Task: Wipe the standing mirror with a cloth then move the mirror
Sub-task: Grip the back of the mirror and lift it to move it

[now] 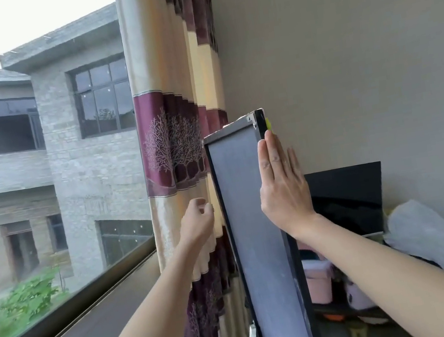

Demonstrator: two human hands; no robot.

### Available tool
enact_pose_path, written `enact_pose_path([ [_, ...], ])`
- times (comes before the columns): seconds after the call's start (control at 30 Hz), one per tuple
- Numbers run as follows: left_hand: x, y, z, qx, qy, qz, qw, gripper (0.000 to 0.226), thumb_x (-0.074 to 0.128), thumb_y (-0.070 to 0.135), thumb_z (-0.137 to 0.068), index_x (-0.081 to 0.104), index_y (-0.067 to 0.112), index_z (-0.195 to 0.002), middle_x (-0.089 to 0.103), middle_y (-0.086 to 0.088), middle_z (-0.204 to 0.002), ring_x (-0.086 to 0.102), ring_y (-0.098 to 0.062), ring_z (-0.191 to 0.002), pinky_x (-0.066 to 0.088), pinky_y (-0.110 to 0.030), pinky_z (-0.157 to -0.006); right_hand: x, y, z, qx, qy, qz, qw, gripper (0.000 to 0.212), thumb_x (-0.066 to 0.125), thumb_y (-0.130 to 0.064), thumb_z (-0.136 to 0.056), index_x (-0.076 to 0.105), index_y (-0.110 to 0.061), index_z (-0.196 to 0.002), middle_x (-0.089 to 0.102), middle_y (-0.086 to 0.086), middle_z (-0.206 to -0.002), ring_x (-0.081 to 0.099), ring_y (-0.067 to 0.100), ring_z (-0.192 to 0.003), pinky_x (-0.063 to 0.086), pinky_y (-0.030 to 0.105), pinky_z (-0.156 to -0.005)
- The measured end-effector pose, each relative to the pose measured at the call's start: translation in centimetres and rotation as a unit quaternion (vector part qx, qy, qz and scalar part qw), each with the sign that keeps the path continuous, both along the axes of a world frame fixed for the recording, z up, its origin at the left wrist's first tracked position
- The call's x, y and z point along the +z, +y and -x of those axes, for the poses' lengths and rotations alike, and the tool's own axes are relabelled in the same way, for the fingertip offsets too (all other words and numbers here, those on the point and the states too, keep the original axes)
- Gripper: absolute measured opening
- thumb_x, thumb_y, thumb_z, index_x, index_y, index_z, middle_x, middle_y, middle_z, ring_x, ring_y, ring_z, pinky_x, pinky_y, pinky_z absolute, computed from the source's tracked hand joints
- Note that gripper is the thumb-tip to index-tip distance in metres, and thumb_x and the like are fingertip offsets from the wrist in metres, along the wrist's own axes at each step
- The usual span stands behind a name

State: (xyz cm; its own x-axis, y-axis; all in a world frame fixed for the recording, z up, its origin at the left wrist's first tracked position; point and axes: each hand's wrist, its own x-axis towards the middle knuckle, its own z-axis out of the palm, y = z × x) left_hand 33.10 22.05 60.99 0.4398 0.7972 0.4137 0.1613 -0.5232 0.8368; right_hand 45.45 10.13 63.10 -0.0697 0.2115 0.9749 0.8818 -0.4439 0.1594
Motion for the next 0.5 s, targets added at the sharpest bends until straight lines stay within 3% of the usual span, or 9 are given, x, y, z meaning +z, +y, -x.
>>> enact_pose_path([
  [0.1, -0.1, -0.7, -3.3, -0.026, 0.009, 0.001, 1.000, 0.039, 0.041, 0.024, -0.096, 0.042, 0.009, -0.132, 0.055, -0.009, -0.125, 0.054, -0.024, -0.110, 0.042, -0.031, -0.091, 0.1, -1.3, -2.3, -0.017, 0.032, -0.056, 0.998, 0.063, 0.025, 0.002, -0.081, 0.012, 0.001, -0.143, 0.026, 0.023, -0.150, 0.018, 0.027, -0.141, 0.016, 0.037, -0.117],
  [0.2, -0.1, -1.1, -6.3, -0.038, 0.007, -0.003, 0.999, 0.041, 0.043, 0.023, -0.095, 0.040, 0.008, -0.133, 0.052, -0.011, -0.128, 0.050, -0.024, -0.114, 0.038, -0.029, -0.091, 0.6, -3.5, -4.9, -0.032, 0.064, -0.109, 0.991, 0.066, 0.041, 0.009, -0.080, 0.017, 0.003, -0.141, 0.034, 0.023, -0.147, 0.034, 0.031, -0.137, 0.033, 0.040, -0.111],
  [0.3, -0.4, -1.4, -9.5, -0.042, 0.009, 0.003, 0.999, 0.049, 0.045, 0.027, -0.094, 0.034, 0.008, -0.138, 0.041, -0.016, -0.137, 0.044, -0.028, -0.121, 0.034, -0.033, -0.098, 1.0, -5.6, -7.7, -0.063, 0.103, -0.130, 0.984, 0.069, 0.051, 0.010, -0.079, 0.020, 0.002, -0.140, 0.038, 0.021, -0.145, 0.043, 0.032, -0.132, 0.044, 0.039, -0.103],
  [0.4, -0.8, -1.9, -11.7, -0.044, 0.011, 0.024, 0.999, 0.066, 0.049, 0.038, -0.093, 0.017, 0.015, -0.147, 0.021, -0.016, -0.148, 0.031, -0.033, -0.132, 0.026, -0.039, -0.108, 1.2, -7.5, -9.4, -0.078, 0.171, -0.135, 0.973, 0.069, 0.046, 0.010, -0.083, 0.019, -0.003, -0.145, 0.032, 0.015, -0.150, 0.050, 0.034, -0.124, 0.054, 0.037, -0.081],
  [0.5, -0.8, -2.4, -13.9, -0.026, -0.005, 0.037, 0.999, 0.085, 0.055, 0.046, -0.088, 0.003, 0.019, -0.149, 0.008, -0.012, -0.154, 0.017, -0.034, -0.139, 0.016, -0.042, -0.111, 1.8, -9.2, -11.6, -0.111, 0.235, -0.160, 0.952, 0.063, 0.041, 0.001, -0.090, 0.016, -0.008, -0.147, 0.031, 0.012, -0.151, 0.050, 0.038, -0.113, 0.053, 0.045, -0.076],
])
